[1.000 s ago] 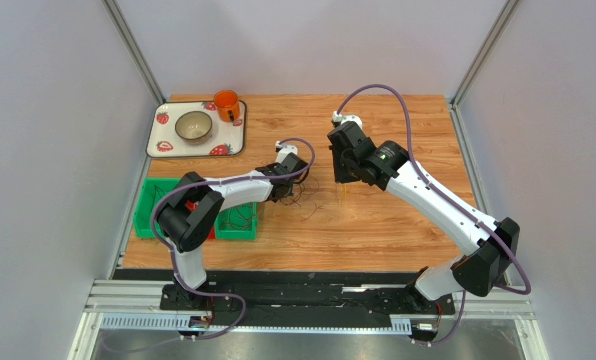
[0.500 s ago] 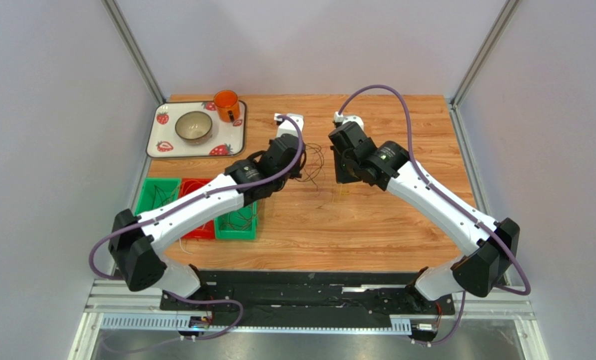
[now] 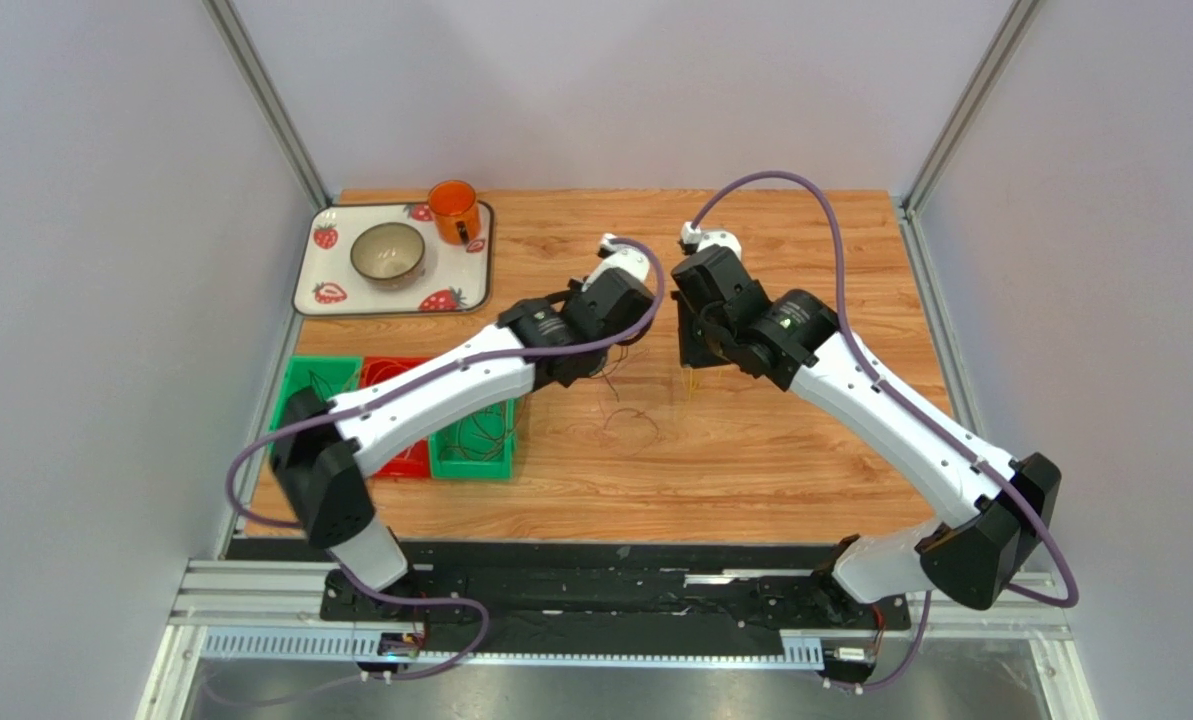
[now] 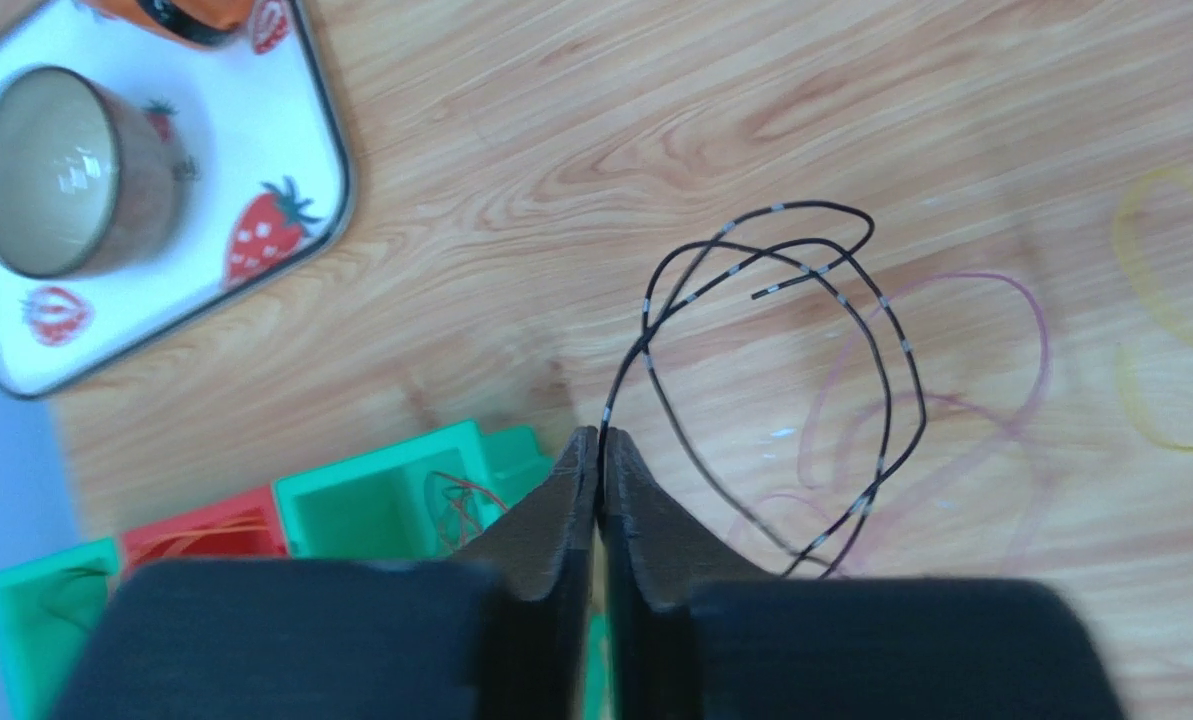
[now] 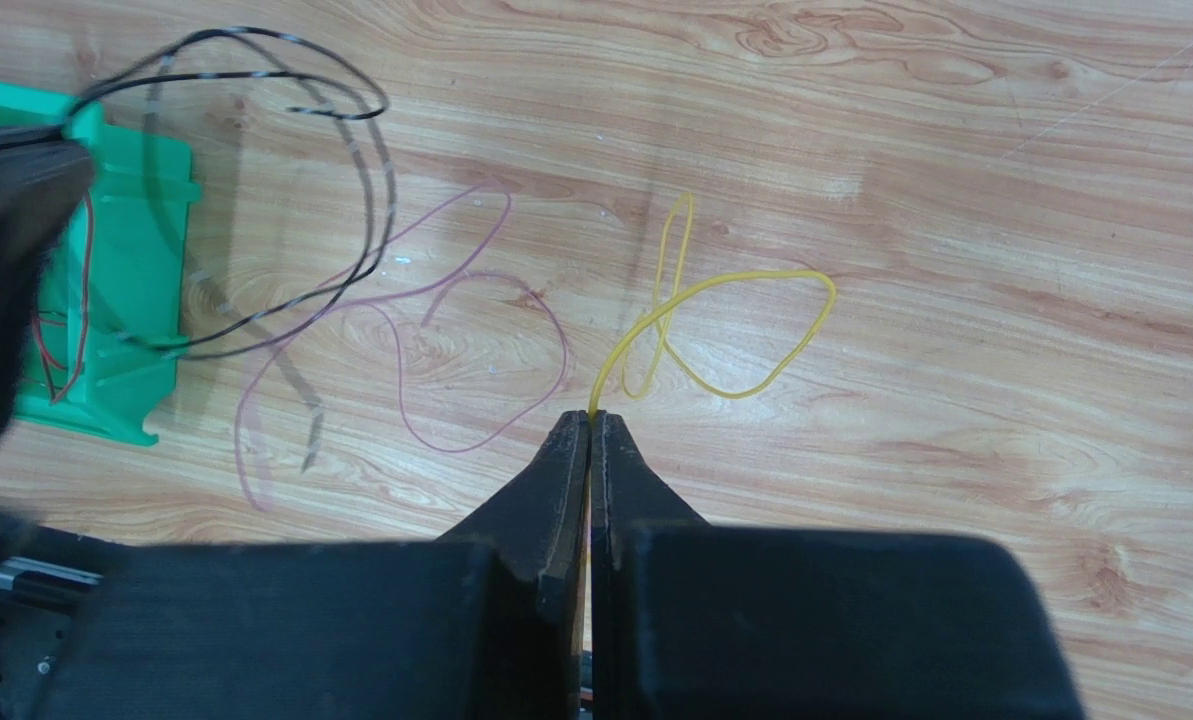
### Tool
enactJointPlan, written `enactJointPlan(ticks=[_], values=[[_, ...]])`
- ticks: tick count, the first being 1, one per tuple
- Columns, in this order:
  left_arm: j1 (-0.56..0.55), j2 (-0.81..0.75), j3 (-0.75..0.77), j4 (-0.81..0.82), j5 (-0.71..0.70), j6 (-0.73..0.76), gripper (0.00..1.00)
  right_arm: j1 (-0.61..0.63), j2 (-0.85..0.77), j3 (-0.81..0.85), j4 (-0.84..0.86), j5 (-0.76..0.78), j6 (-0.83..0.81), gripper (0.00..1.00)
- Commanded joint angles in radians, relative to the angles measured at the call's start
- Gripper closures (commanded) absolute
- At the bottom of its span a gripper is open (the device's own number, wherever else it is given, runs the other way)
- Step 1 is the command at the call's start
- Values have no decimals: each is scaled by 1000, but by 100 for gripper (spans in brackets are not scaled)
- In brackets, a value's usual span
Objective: Untangle the cables
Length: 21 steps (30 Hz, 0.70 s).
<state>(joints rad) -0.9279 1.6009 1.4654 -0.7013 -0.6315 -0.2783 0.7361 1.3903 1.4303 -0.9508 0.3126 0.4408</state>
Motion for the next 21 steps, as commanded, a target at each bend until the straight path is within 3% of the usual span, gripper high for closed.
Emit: enactJointPlan(ticks=[1, 2, 3, 4, 11, 15, 21], values=[[-26, 165, 122, -243, -164, -19, 63, -4, -40, -10, 55, -6, 16, 100], [-37, 131, 110, -213, -175, -9, 52, -4, -40, -13, 55, -4, 16, 100], [-41, 99, 29, -148, -112, 23, 9, -6, -39, -16, 55, -4, 16, 100], [-42, 68, -3, -32, -82, 63, 1, -6, -40, -19, 55, -4, 10, 100], [-42, 50, -11, -26, -50, 16, 12, -12, -50, -22, 50, 2, 6, 100], [-25, 53, -81, 50, -8, -61, 30, -14, -45, -25, 52, 2, 6, 100], [37, 60, -230, 271, 168, -70, 23, -26, -59, -39, 49, 11, -4, 100]])
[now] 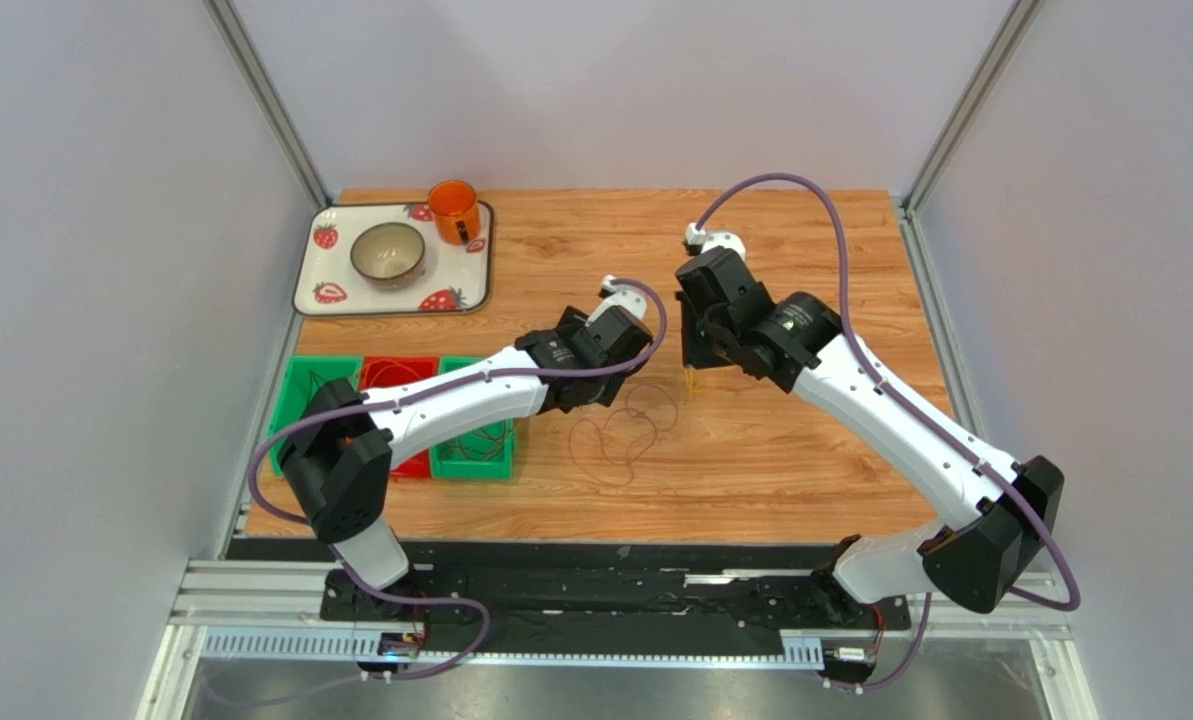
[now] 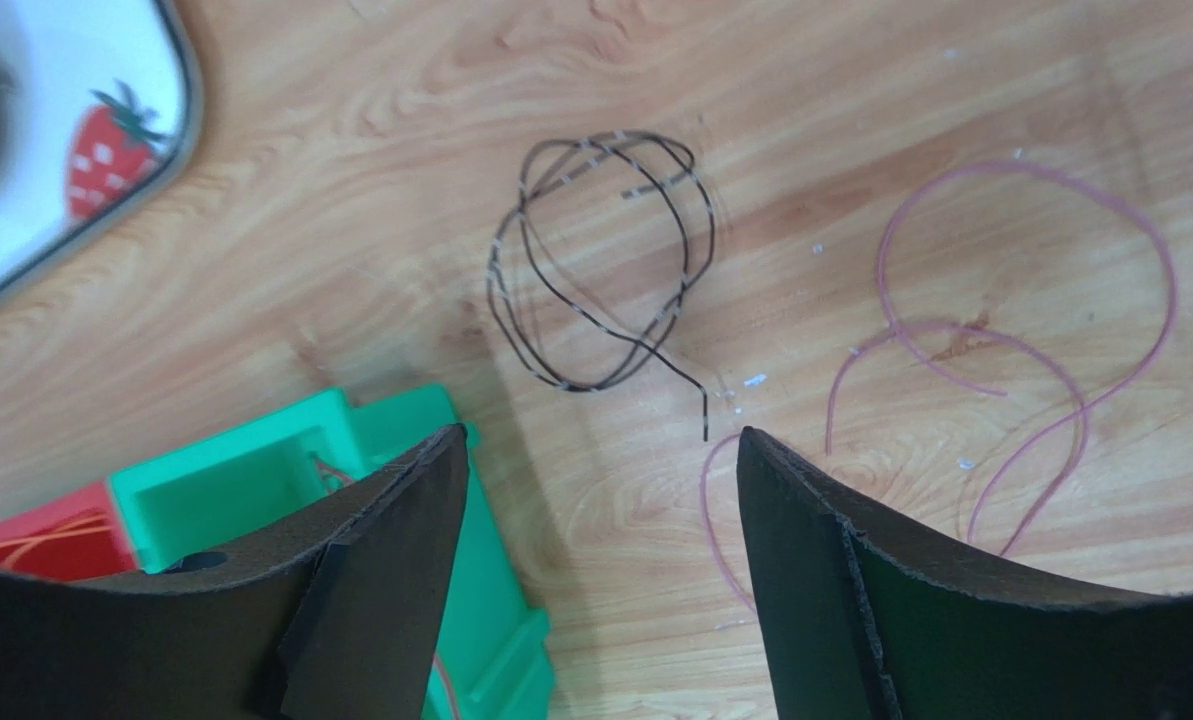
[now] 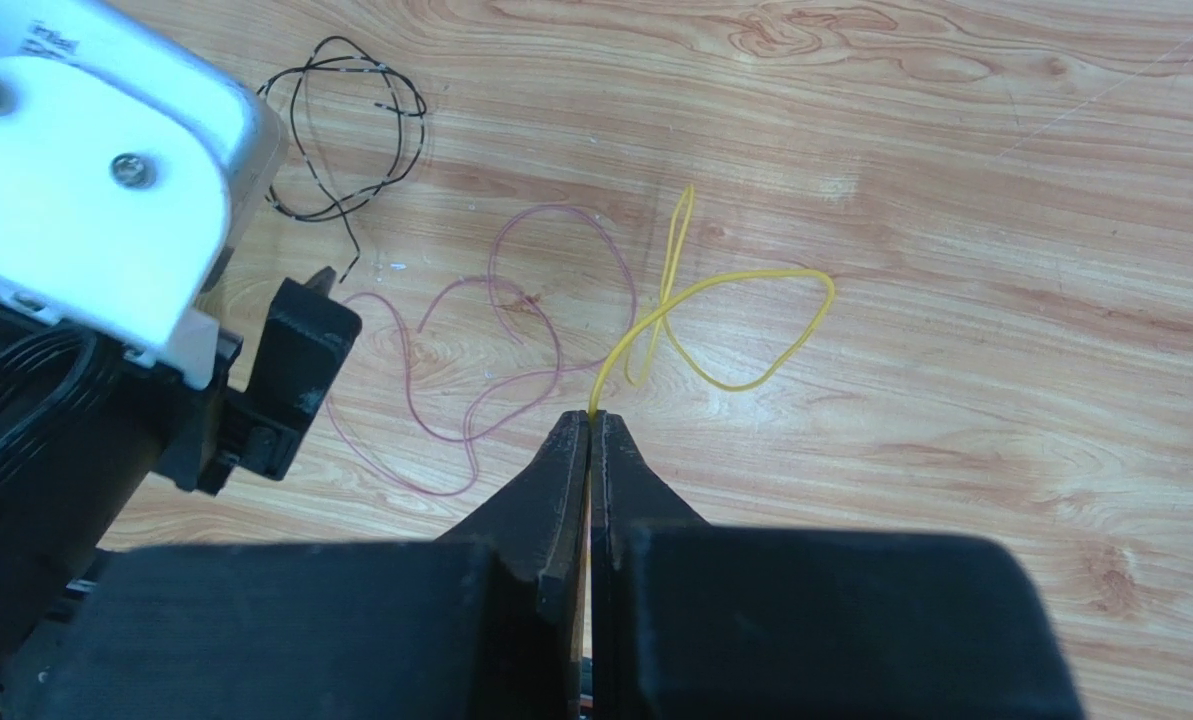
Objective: Untangle the cables
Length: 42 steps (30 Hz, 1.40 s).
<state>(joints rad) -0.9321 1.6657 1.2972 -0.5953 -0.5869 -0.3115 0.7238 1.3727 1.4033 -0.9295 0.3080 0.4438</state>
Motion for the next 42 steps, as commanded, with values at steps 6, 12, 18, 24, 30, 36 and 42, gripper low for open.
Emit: enactJointPlan(ticks=[6, 12, 18, 24, 30, 36, 42], values=[[73, 100, -69, 250, 144, -14, 15, -27, -57, -26, 26, 10, -14, 100], [108, 180, -61, 270, 190, -43, 20, -40, -66, -46, 26, 9, -22, 100], [125, 229, -70, 295, 217, -58, 28, -46, -57, -52, 27, -7, -22, 100], [156, 236, -93, 315, 246, -64, 42, -47, -49, -59, 35, -6, -17, 100], [170, 256, -95, 310, 260, -61, 71, -50, -46, -59, 40, -12, -22, 100], [179, 270, -104, 316, 291, -58, 90, -53, -49, -61, 41, -12, -22, 100], [182, 152, -55, 237, 383, -55, 100, -57, -53, -61, 43, -12, -17, 100]])
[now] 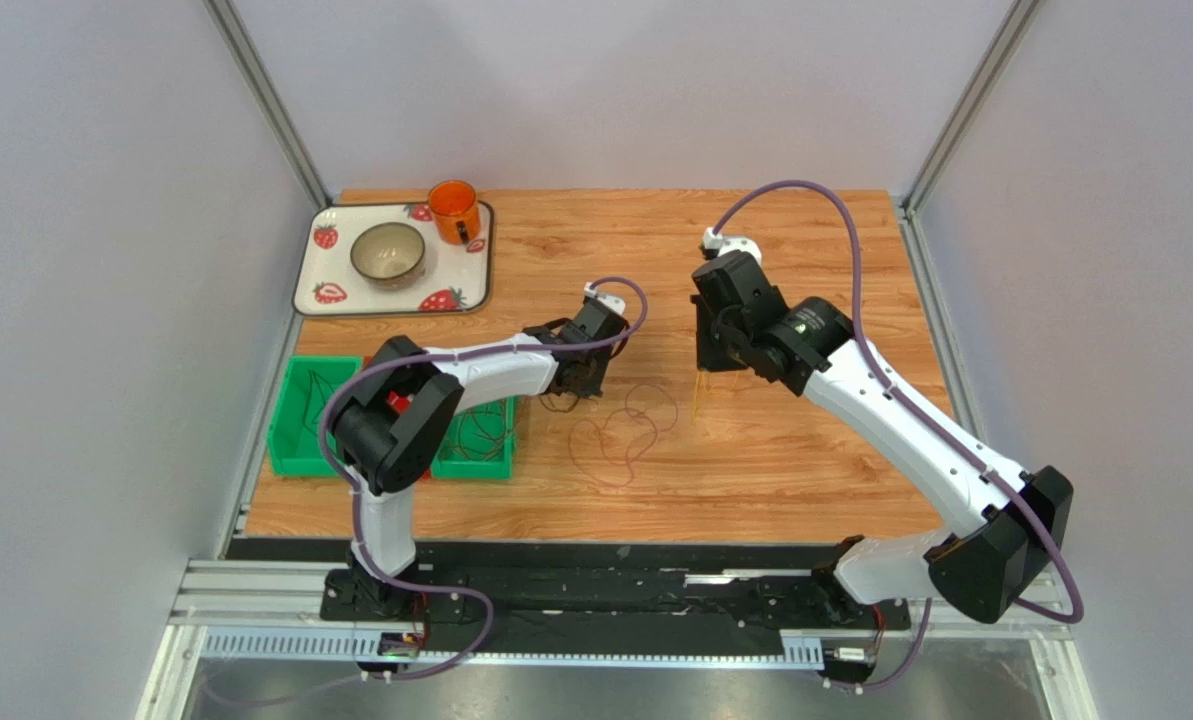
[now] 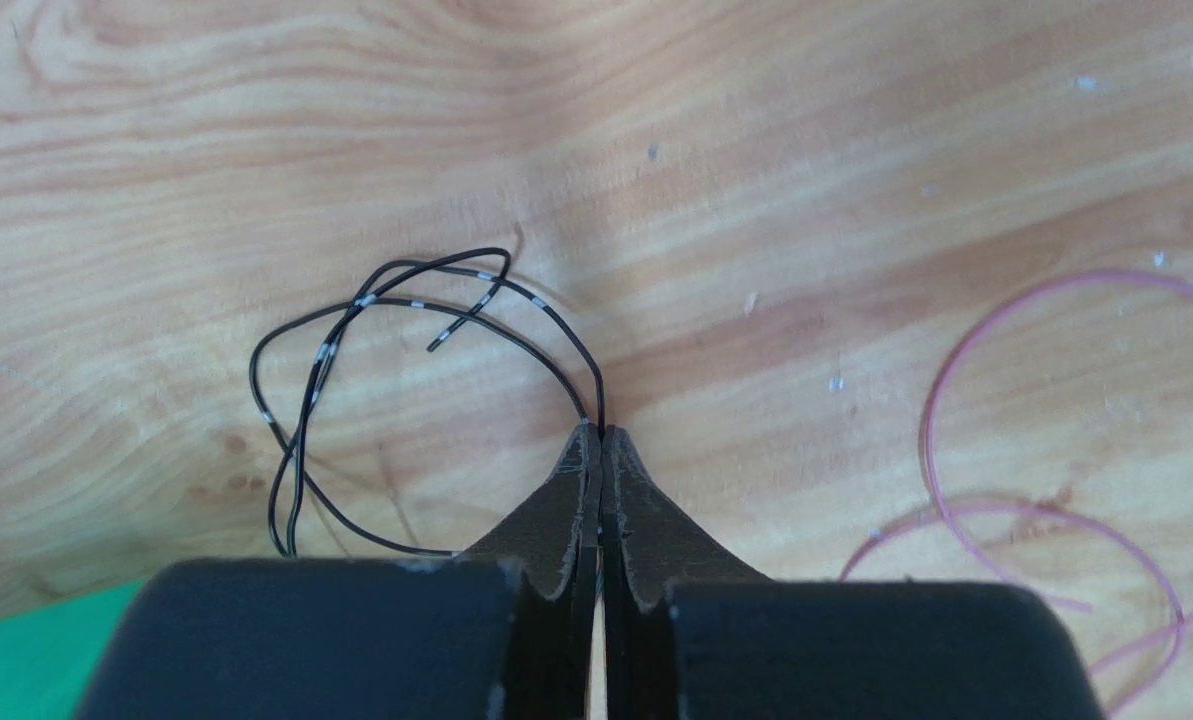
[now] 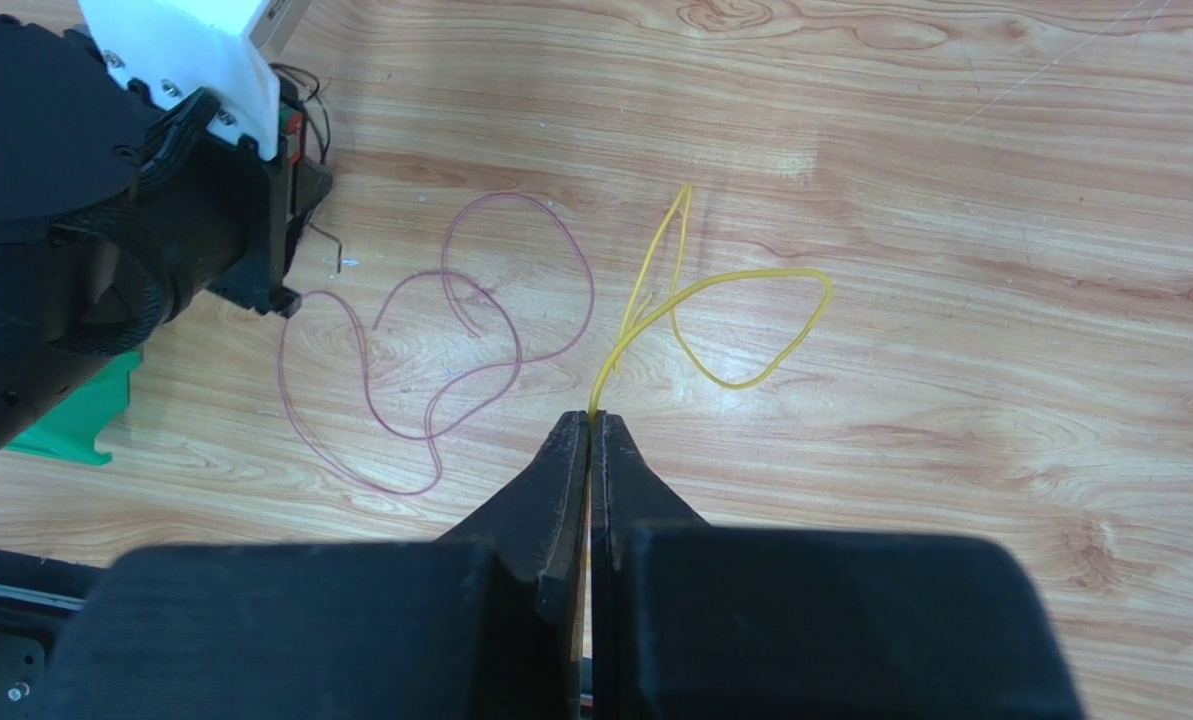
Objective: Untangle the cables
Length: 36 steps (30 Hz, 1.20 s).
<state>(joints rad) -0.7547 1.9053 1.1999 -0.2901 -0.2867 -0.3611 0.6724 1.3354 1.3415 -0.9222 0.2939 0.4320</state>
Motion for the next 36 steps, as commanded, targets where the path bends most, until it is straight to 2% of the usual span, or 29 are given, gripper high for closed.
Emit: enactJointPlan(ticks=[1, 4, 7, 8, 10, 12, 14, 18, 20, 23, 26, 29, 32, 34, 35, 36], values=[[5, -151, 56, -93, 87, -9, 100, -8, -18, 2, 34, 2, -4, 100], [5, -309, 66, -115, 129, -10, 100, -10, -36, 2, 40, -4, 7, 100], [21, -429, 122, -208, 294, -33, 100, -8, -57, 1, 54, -30, 11, 100], [5, -469, 98, -163, 341, -19, 100, -10, -65, -2, 62, -33, 11, 100], [17, -569, 43, -126, 304, -39, 100, -13, -73, -8, 66, -27, 14, 100], [32, -619, 53, -200, 296, -39, 100, -13, -81, -13, 66, -35, 17, 100], [32, -655, 67, -294, 221, -16, 100, -11, -87, -16, 68, -38, 19, 100], [46, -773, 84, -498, -41, 14, 100, -14, -100, -30, 68, -36, 14, 100], [69, -857, 72, -567, -80, 31, 100, -13, -101, -33, 72, -42, 16, 100], [142, -961, 38, -627, -135, 42, 100, -16, -96, -38, 88, -64, 22, 100], [257, -1018, 10, -678, -161, 48, 100, -14, -88, -41, 102, -97, 27, 100], [369, -1031, -13, -721, -245, 50, 100, -16, -88, -50, 109, -113, 31, 100], [486, -1040, -84, -681, -284, 57, 100, -14, -96, -71, 123, -114, 31, 100], [573, -1039, -141, -653, -319, -11, 100, -16, -99, -80, 132, -114, 31, 100], [610, -1029, -154, -650, -316, -38, 100, -14, -99, -85, 135, -121, 30, 100], [694, -1028, -181, -615, -278, -48, 100, -16, -99, -93, 135, -125, 31, 100]])
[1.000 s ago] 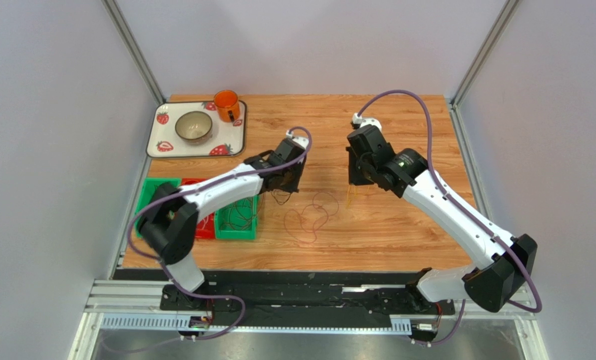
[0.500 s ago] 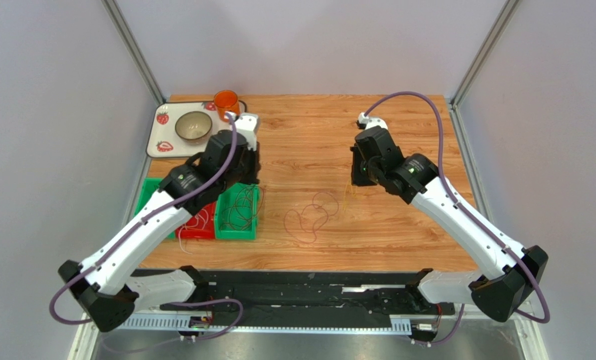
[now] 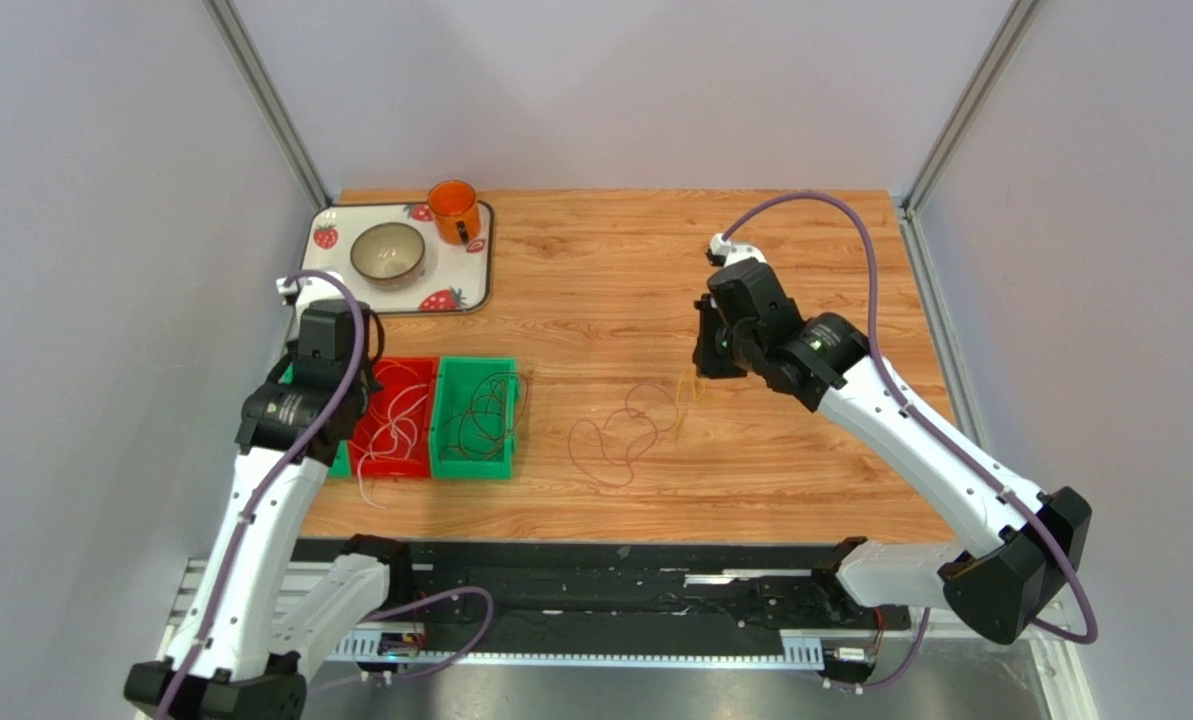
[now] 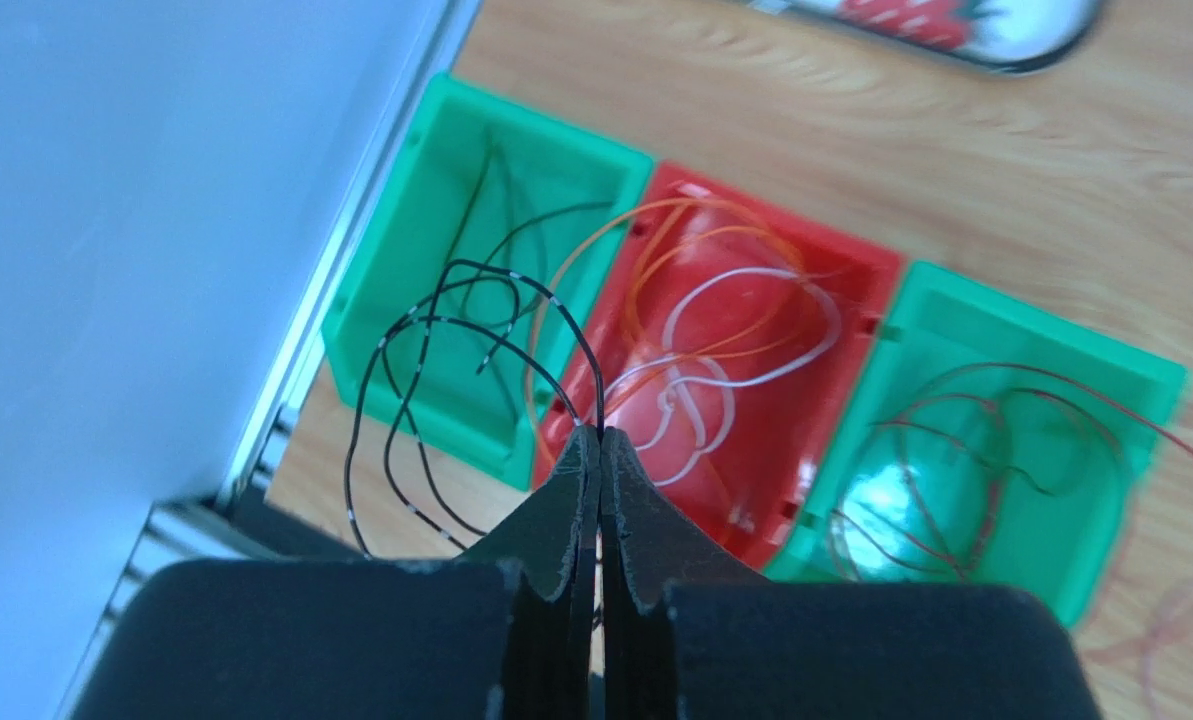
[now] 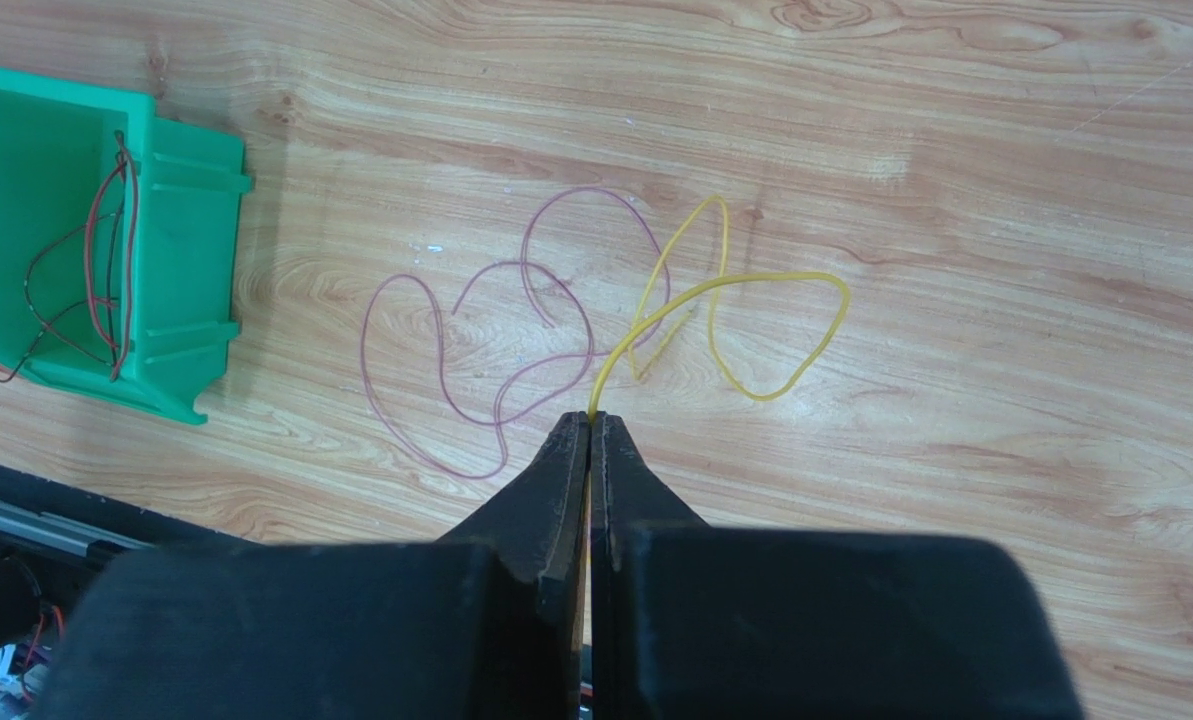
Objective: Untangle the cables
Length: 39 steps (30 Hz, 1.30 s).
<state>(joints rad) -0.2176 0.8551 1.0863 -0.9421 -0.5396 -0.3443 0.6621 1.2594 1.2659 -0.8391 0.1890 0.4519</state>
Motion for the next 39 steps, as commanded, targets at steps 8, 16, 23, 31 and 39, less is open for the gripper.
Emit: enactJointPlan(ticks=[8, 16, 23, 31, 39], values=[[415, 47, -49, 71, 18, -205, 100, -6, -44, -72, 72, -92, 18, 100], [458, 160, -77, 107, -98, -424, 100, -4, -83, -86, 66, -140, 15, 100], [527, 251, -167, 233, -51, -558, 100, -4, -101, -105, 52, -143, 25, 100], [537, 352, -229, 419, 116, -562, 21, -4, -97, -20, -34, -103, 37, 100], [521, 265, -152, 395, 220, -463, 2, -4, -101, 46, -66, -72, 44, 100]])
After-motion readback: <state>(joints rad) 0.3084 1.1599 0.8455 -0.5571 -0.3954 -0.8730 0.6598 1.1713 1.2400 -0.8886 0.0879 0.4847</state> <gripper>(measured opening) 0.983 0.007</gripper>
